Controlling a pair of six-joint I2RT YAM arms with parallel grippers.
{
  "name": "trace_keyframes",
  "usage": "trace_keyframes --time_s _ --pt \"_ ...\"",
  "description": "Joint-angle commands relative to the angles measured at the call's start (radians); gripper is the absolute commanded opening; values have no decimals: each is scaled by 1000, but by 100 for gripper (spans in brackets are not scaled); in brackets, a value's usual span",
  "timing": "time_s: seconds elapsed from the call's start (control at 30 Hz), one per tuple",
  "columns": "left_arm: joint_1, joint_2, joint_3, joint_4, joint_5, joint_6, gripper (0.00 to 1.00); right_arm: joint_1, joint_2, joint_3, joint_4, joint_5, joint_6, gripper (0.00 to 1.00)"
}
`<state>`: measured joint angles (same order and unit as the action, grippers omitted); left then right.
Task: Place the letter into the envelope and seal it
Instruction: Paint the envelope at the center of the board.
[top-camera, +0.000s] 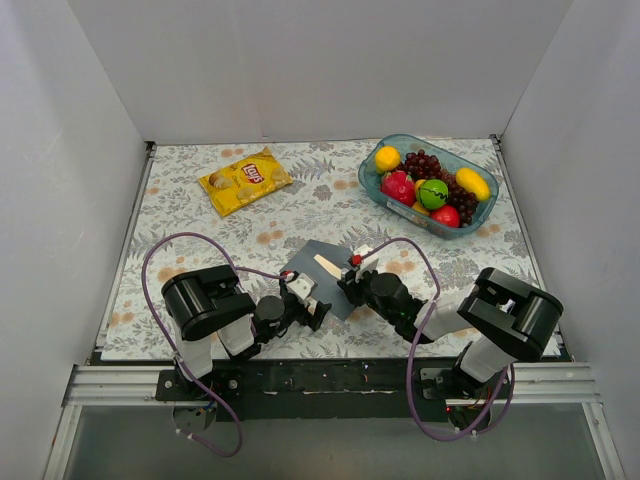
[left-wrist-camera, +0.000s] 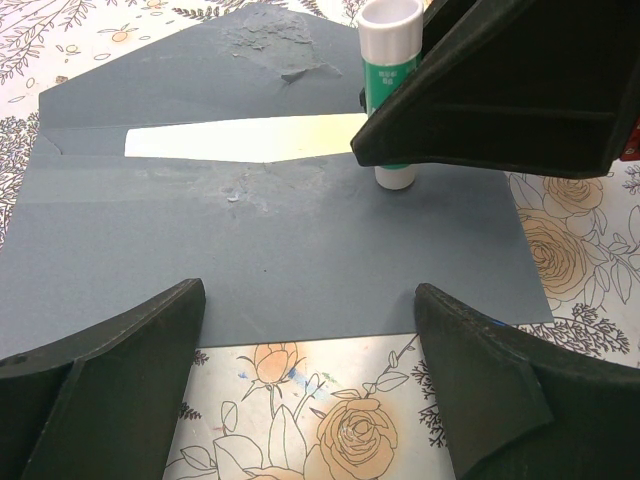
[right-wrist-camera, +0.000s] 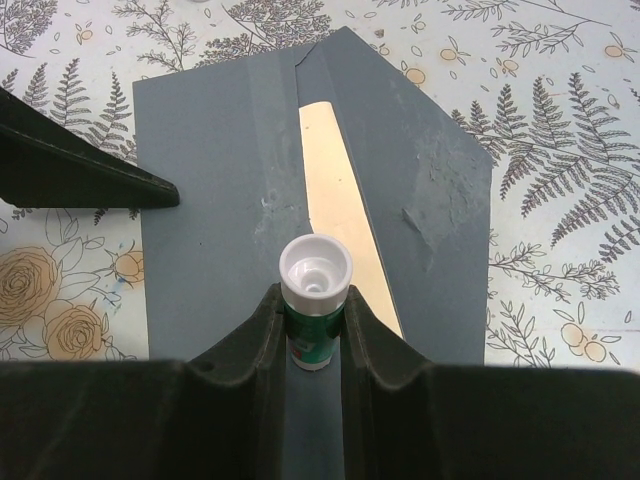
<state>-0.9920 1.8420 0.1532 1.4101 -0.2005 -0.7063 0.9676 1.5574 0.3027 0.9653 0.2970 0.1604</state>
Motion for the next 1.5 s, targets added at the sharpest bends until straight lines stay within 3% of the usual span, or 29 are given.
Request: trace_keyframes --time_s 0.0,0.6,0.97,1.47 --pt "-2 30 -30 -105 -14 -5 84 19 27 -53 -281 7 41 1" --pt "-2 26 -29 -105 -23 2 84 19 -34 -57 -292 17 68 1" --pt "-2 25 -32 -94 -25 4 84 19 -140 64 -344 10 -2 1" --pt "-2 23 -40 -77 -25 1 83 16 -145 180 -323 -21 -76 1"
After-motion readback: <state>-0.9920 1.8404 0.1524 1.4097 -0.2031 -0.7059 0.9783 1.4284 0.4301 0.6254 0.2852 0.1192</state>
